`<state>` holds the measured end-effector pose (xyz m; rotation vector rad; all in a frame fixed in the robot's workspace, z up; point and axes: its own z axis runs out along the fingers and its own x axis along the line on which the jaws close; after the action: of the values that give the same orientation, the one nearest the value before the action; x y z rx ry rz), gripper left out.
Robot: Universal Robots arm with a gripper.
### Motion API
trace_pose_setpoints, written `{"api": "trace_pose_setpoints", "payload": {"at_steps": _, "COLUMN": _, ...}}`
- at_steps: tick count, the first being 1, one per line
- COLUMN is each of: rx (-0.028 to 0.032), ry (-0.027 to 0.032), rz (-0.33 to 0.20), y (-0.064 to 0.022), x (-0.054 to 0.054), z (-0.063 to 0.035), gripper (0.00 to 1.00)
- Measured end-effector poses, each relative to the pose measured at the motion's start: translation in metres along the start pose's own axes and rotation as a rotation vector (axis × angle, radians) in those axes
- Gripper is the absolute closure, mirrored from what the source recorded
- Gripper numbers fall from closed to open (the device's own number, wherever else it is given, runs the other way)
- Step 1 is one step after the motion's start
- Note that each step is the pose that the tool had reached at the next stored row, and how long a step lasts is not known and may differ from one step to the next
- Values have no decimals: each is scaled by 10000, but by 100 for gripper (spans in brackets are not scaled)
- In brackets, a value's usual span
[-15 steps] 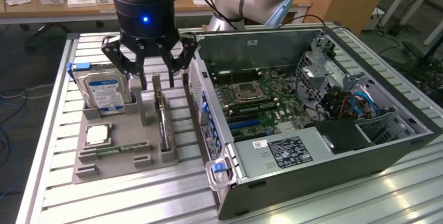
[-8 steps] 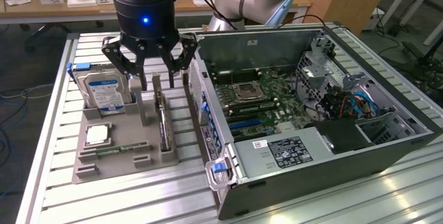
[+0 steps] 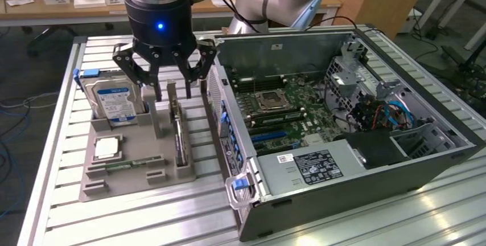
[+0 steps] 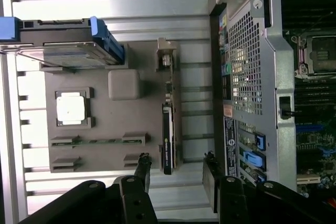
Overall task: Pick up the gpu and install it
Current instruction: 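Pick up the gpu and move the gpu toward the slot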
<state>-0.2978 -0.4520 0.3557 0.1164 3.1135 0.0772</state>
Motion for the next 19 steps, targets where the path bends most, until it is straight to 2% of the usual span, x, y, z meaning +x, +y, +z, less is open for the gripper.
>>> {"api": "trace_pose_setpoints", "payload": {"at_steps": 19, "rx": 2, "ry": 1, "rz": 0, "y": -3, "x": 2, "z": 63, "gripper": 47}}
